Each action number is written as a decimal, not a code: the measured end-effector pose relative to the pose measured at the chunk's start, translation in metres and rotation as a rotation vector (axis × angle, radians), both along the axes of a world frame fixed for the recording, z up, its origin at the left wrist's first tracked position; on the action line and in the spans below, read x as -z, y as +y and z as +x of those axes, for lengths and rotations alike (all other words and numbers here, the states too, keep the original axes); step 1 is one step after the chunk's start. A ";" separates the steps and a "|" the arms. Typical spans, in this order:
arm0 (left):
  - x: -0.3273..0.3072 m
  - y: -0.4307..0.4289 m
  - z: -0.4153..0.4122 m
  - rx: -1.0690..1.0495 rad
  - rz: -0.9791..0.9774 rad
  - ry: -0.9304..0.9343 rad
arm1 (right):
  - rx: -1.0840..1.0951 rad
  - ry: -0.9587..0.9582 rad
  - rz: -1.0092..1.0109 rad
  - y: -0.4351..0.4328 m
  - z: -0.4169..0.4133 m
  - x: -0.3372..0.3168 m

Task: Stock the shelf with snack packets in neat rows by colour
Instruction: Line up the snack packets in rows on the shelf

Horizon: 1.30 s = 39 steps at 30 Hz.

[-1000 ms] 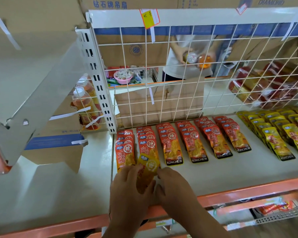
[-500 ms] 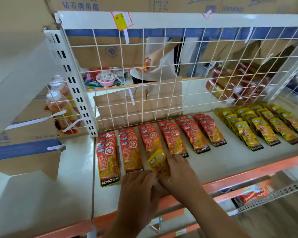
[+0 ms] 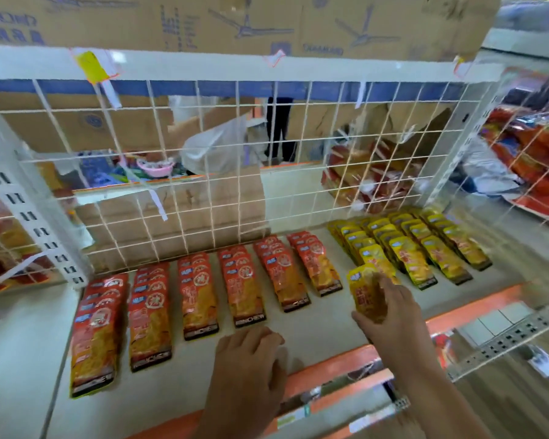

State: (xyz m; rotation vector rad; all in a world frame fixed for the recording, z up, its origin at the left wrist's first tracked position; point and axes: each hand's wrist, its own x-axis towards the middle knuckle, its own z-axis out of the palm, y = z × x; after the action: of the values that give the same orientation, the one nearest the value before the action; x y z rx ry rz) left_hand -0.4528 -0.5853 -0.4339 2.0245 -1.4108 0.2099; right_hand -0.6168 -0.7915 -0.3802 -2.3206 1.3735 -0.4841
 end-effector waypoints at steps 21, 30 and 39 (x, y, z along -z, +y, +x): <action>0.006 -0.216 -0.123 -0.184 0.114 0.031 | -0.028 -0.039 0.092 -0.204 -0.114 0.011; 0.001 -0.215 -0.128 -0.212 0.070 0.009 | -0.214 -0.004 0.104 -0.153 -0.058 0.027; 0.004 -0.215 -0.126 -0.245 0.114 -0.016 | -0.212 0.077 0.073 -0.151 -0.032 0.020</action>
State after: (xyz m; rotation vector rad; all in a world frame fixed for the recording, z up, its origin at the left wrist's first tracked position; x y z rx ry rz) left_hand -0.5784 -0.8005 -0.4381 2.2942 -1.2058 0.2565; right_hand -0.6490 -0.9425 -0.4004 -2.4111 1.1395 -0.2783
